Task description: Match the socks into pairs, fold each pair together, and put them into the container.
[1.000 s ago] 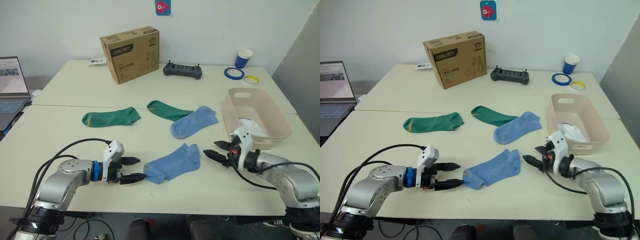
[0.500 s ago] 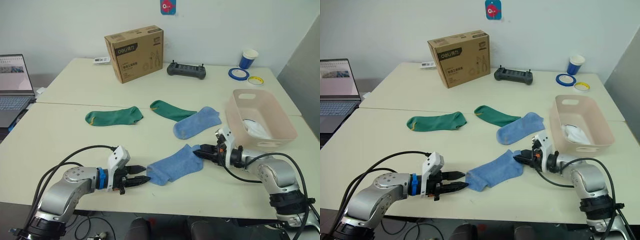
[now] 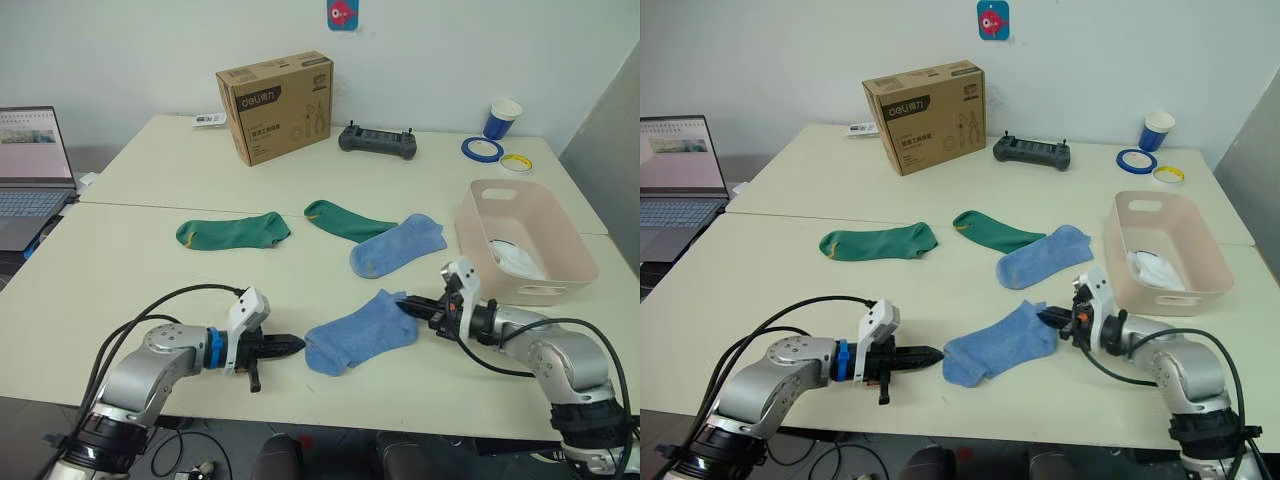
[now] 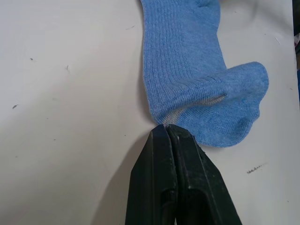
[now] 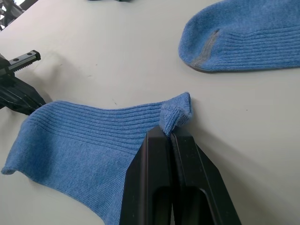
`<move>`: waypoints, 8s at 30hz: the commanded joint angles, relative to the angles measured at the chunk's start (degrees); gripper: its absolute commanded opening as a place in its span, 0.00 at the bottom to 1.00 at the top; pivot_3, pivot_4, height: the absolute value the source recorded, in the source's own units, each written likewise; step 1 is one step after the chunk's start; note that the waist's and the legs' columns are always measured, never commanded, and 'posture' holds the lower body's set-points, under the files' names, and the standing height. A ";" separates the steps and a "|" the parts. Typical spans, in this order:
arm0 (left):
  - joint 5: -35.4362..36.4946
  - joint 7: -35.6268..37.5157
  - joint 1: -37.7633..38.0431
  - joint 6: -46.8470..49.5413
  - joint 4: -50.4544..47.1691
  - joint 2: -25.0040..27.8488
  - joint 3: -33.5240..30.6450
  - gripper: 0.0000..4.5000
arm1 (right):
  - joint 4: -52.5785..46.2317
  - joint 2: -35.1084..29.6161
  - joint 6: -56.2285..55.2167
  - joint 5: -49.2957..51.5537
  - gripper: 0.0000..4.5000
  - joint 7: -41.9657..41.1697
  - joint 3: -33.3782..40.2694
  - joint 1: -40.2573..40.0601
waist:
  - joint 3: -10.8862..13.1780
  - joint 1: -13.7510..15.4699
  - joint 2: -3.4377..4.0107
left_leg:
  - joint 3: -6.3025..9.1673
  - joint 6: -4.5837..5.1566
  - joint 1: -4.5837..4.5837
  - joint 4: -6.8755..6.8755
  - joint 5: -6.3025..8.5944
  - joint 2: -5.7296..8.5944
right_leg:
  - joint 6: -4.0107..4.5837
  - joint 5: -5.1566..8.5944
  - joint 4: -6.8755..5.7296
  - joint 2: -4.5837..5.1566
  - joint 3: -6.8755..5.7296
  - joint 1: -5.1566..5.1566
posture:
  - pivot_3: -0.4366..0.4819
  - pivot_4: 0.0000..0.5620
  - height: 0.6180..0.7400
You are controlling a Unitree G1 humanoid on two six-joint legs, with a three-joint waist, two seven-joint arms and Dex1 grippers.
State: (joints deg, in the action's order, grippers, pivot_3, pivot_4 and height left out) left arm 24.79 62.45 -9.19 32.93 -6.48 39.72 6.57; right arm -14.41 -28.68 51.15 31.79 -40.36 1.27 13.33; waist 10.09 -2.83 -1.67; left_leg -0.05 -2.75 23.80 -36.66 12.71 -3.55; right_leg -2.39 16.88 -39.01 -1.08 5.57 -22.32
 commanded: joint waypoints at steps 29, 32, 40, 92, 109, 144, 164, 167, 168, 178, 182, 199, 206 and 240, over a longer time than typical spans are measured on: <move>-4.31 3.47 -0.73 -4.46 -5.37 3.31 2.14 0.86 | -12.30 3.28 2.89 7.91 0.00 13.29 8.11 -11.57 | 0.02 -0.28 -0.03 | -0.03 0.00 0.05 0.17 0.00 -0.02 | 0.25 0.14 0.01 0.04 0.01 -0.10 | 0.48 0.27 1.00; -2.34 0.40 -0.40 1.57 -6.67 1.62 2.23 0.86 | -12.80 3.62 3.00 8.08 0.00 13.66 7.73 -11.64 | 0.02 -0.33 -0.03 | -0.04 0.00 0.04 0.17 0.00 -0.01 | 0.14 0.08 0.02 0.04 0.02 -0.10 | 0.48 0.27 1.00; 3.63 -2.23 -0.07 11.75 -9.20 -0.15 1.71 0.86 | -12.83 3.37 3.07 8.25 0.00 13.55 7.89 -11.48 | 0.02 -0.29 -0.03 | 0.00 0.00 0.03 0.17 0.00 -0.01 | 0.07 0.05 0.02 0.03 -0.02 -0.08 | 0.48 0.27 1.00; -5.62 7.94 -13.13 1.61 12.86 7.16 3.61 0.01 | -20.27 15.01 1.01 15.79 0.00 23.88 6.94 -20.87 | -0.04 -0.60 0.02 | 0.02 0.00 0.00 0.28 -0.01 -0.10 | 0.18 0.07 -0.02 -0.10 -0.02 -0.17 | 0.48 0.27 1.00; -4.45 7.70 -10.93 0.52 10.97 7.18 1.98 0.27 | -20.74 8.70 0.82 16.04 0.48 20.37 8.57 -24.73 | -0.04 -0.45 0.01 | 0.00 0.00 0.00 0.28 0.00 -0.09 | 0.20 0.08 -0.01 -0.08 -0.01 -0.16 | 0.48 0.27 1.00; -12.91 9.73 -9.22 -23.81 9.04 1.72 5.90 0.01 | -4.94 -10.94 -29.84 -16.50 0.00 -4.66 -11.51 -14.22 | -0.01 0.94 -0.10 | -0.01 0.01 -0.02 0.04 -0.01 -0.04 | 0.01 0.11 -0.05 -0.07 -0.02 -0.01 | 0.48 0.27 1.00; -4.34 3.72 -17.47 -17.19 15.72 -5.80 -2.99 0.04 | -16.30 -6.74 -21.18 -4.20 0.35 3.34 4.00 -15.94 | -0.01 1.05 -0.10 | 0.06 0.01 0.03 -0.20 -0.01 -0.02 | -0.13 0.00 -0.09 -0.06 -0.05 0.05 | 0.48 0.27 1.00; -6.17 3.19 -20.61 -19.06 17.62 -9.54 -0.68 0.20 | -15.02 -4.93 -22.46 -6.92 0.59 5.72 2.27 -15.42 | -0.01 1.05 -0.10 | 0.03 0.01 0.07 -0.20 -0.01 0.00 | -0.14 -0.01 -0.06 -0.06 -0.03 0.04 | 0.48 0.27 1.00; -7.45 3.10 -21.62 -20.76 18.81 -10.80 0.40 0.28 | -14.75 -4.39 -22.85 -7.80 0.67 6.33 1.73 -15.34 | -0.01 1.11 -0.10 | 0.03 0.01 0.09 -0.21 -0.01 0.01 | -0.14 -0.01 -0.05 -0.06 -0.03 0.04 | 0.48 0.27 1.00; -23.47 -5.41 -33.07 -42.29 39.42 -23.23 9.47 0.93 | -14.11 1.40 -22.81 -12.33 1.00 13.45 0.75 -13.66 | -0.01 1.14 -0.11 | 0.04 0.01 0.11 -0.23 -0.01 0.04 | -0.15 -0.04 -0.06 -0.10 0.00 0.03 | 0.48 0.27 1.00; -26.86 -8.07 -35.59 -44.82 46.48 -26.88 11.01 0.93 | -14.00 2.54 -22.00 -12.96 1.00 14.36 0.40 -13.95 | -0.01 1.01 -0.11 | 0.03 0.01 0.12 -0.22 -0.01 0.05 | -0.16 -0.04 -0.04 -0.10 0.01 0.04 | 0.48 0.27 1.00; -31.46 -13.55 -44.48 -37.00 61.40 -29.19 9.13 0.34 | -15.37 1.80 -20.66 -13.22 1.00 15.40 1.06 -13.66 | -0.02 0.65 -0.12 | 0.08 0.02 0.07 -0.27 -0.01 0.03 | -0.27 -0.22 -0.06 -0.22 0.07 0.06 | 0.48 0.27 1.00; -29.24 -12.77 -44.21 -38.38 59.62 -29.00 6.61 0.00 | -14.48 1.92 -20.16 -13.77 1.00 15.37 0.00 -11.04 | -0.02 0.59 -0.12 | 0.07 0.02 0.09 -0.27 -0.01 0.03 | -0.26 -0.23 -0.05 -0.21 0.07 0.06 | 0.48 0.27 1.00; -2.41 14.78 -17.94 8.99 -12.95 0.72 10.45 0.51 | -7.17 -1.05 -16.68 -12.38 1.00 11.76 5.84 -8.92 | 0.00 0.83 -0.08 | 0.09 0.03 0.08 -0.20 -0.02 -0.07 | 0.04 -0.08 -0.07 -0.19 0.00 0.00 | 0.48 0.27 1.00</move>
State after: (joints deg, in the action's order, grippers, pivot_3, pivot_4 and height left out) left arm 20.57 76.98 -25.37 42.07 -19.97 40.59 18.86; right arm -21.42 -28.91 35.38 19.26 -27.96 6.72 4.65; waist 10.09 -2.00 -1.74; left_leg 0.04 -2.72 23.88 -36.88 12.70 -3.62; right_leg -2.35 16.79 -39.08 -1.28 5.58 -22.32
